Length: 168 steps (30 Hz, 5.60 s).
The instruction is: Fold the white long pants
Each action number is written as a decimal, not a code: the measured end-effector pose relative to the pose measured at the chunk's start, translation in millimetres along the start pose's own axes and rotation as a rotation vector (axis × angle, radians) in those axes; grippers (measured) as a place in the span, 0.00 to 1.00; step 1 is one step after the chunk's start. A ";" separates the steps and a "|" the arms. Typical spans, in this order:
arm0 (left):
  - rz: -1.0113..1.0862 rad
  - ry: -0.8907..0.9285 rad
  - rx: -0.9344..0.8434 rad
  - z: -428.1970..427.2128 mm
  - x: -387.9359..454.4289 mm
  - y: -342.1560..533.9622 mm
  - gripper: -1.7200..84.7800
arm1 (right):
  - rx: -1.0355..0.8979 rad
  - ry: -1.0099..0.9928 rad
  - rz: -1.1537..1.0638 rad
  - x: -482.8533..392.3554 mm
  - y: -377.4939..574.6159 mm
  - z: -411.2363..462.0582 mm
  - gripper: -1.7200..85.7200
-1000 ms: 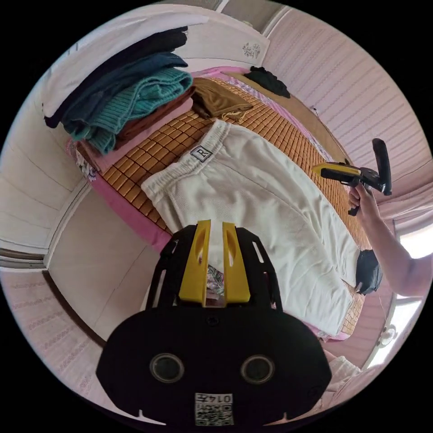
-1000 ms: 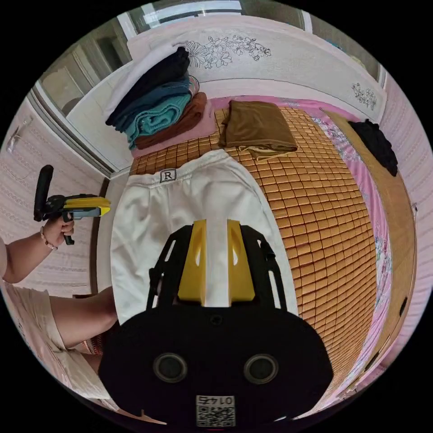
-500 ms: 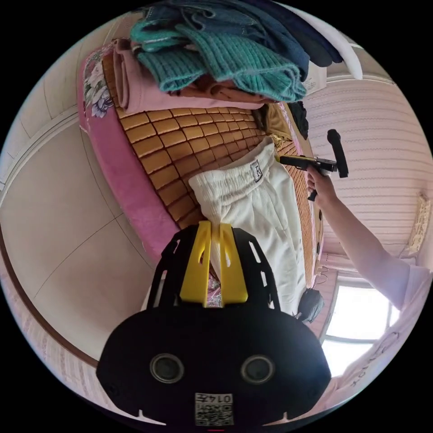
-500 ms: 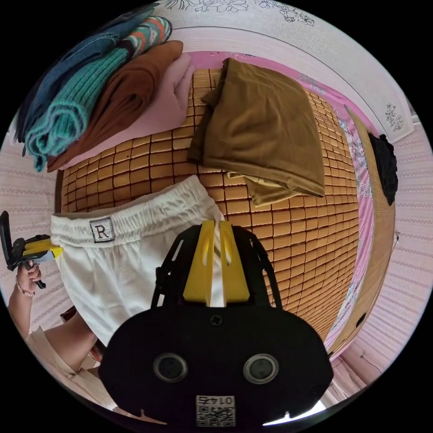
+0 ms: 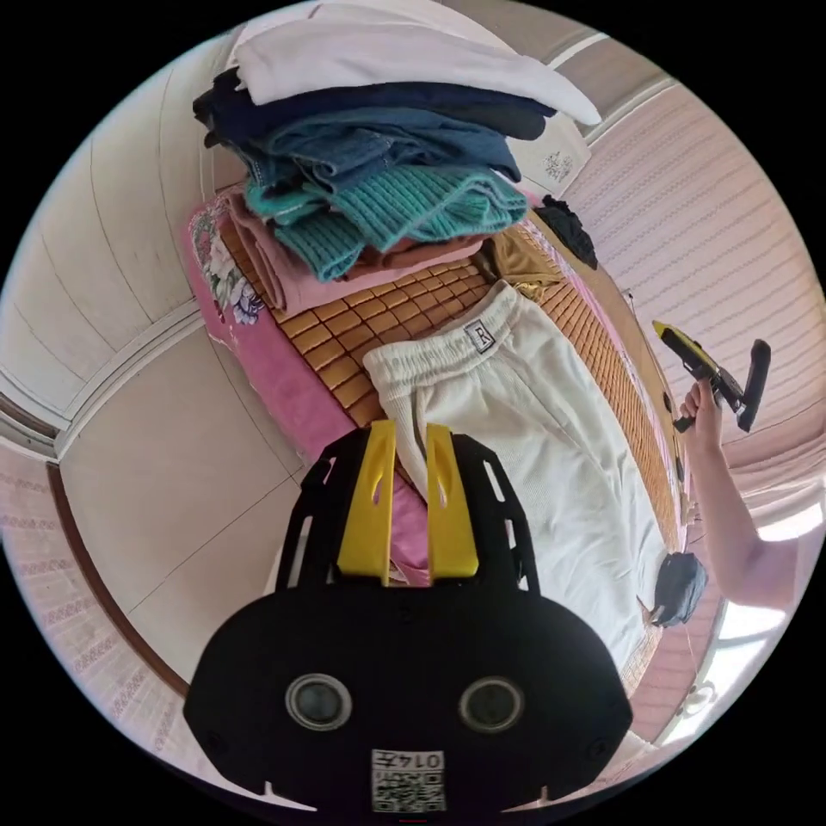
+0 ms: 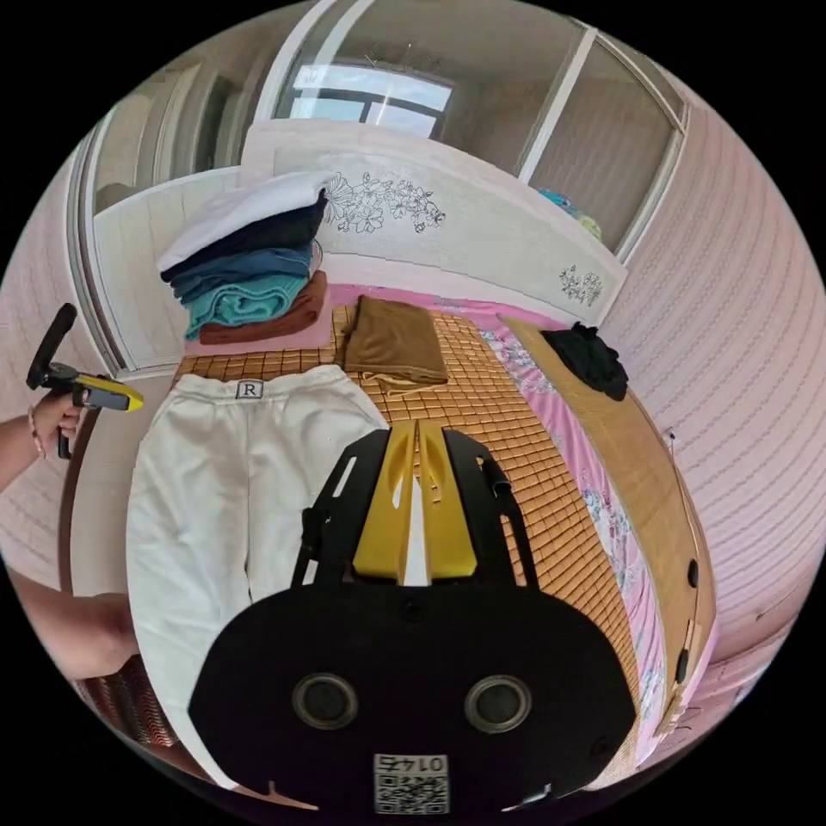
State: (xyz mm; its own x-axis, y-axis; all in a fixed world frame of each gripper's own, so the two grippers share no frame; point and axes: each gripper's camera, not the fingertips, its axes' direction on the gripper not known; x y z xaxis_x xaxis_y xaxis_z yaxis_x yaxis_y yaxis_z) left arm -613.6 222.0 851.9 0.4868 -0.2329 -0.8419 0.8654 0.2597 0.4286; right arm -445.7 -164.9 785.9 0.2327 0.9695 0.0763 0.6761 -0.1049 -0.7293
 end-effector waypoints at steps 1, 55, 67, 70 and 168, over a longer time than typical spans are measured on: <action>0.060 -0.006 0.007 -10.2 9.7 14.5 0.09 | 0.007 0.036 -0.016 -4.1 18.4 -16.0 0.02; -0.015 0.207 -0.007 2.4 -43.4 82.9 0.16 | -0.655 0.238 1.297 -107.6 720.9 -357.5 0.19; -0.109 0.215 -0.131 36.6 -43.5 16.7 0.13 | -0.693 0.137 1.484 -77.5 763.9 -352.2 0.10; -0.165 0.249 -0.168 41.6 -47.4 2.8 0.10 | -0.658 0.126 1.468 -74.7 763.8 -361.9 0.09; 1.767 -0.053 -0.381 26.1 586.4 338.4 0.05 | -0.073 0.309 1.417 -3.8 798.6 -483.5 0.02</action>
State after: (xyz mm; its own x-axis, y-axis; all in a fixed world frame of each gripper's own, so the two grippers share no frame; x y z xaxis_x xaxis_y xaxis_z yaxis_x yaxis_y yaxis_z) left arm -32.1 148.8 511.8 0.7139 0.5021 0.4880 -0.6897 0.3836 0.6142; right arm 431.3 -359.4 532.0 0.8548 -0.0401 -0.5175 -0.2137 -0.9358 -0.2804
